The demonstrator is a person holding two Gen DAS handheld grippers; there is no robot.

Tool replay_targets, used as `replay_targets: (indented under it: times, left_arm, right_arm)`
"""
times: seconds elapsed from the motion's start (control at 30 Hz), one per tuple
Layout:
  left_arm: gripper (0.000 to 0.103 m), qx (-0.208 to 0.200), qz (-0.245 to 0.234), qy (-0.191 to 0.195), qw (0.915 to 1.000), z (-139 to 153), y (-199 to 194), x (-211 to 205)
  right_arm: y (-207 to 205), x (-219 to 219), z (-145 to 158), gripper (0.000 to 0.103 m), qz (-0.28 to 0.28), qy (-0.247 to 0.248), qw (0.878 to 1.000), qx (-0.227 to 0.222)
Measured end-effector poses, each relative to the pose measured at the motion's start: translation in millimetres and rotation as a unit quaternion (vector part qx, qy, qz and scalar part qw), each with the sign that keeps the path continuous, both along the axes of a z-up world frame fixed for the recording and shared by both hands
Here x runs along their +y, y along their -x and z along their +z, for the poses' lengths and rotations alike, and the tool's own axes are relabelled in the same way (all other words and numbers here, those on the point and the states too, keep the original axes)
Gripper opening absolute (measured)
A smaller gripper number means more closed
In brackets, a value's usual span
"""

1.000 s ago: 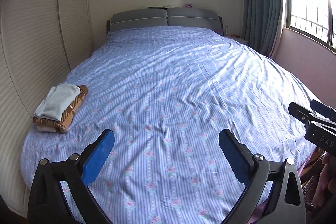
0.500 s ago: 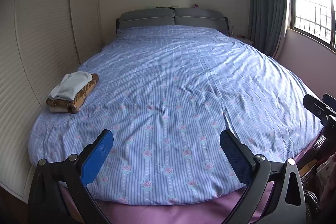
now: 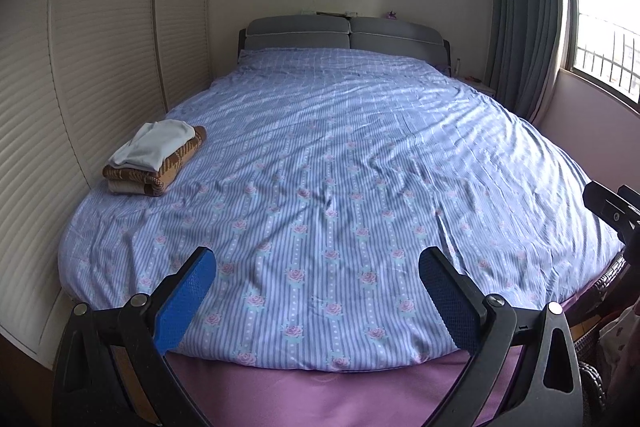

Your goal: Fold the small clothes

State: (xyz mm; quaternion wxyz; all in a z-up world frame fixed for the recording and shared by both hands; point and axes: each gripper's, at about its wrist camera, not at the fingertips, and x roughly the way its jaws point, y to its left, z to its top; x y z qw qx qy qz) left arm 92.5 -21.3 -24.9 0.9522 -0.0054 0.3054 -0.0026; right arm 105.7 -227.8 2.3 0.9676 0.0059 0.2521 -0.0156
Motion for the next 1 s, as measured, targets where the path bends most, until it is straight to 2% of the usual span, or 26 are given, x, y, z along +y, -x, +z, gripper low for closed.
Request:
replay_targets:
  times: [0.27, 1.0]
  left_arm:
    - [0.103, -0.02, 0.005, -0.001, 0.9998, 14.7, 5.6, 7.5]
    - [0.103, -0.024, 0.003, -0.003, 0.9997, 17.3, 6.2, 7.8]
  right_arm:
    - [1.8, -0.5, 5.1, 0.091, -0.001, 0.002, 1.0, -0.005]
    - [1.2, -3.0, 2.5, 0.091, 0.003, 0.0, 1.0, 0.001]
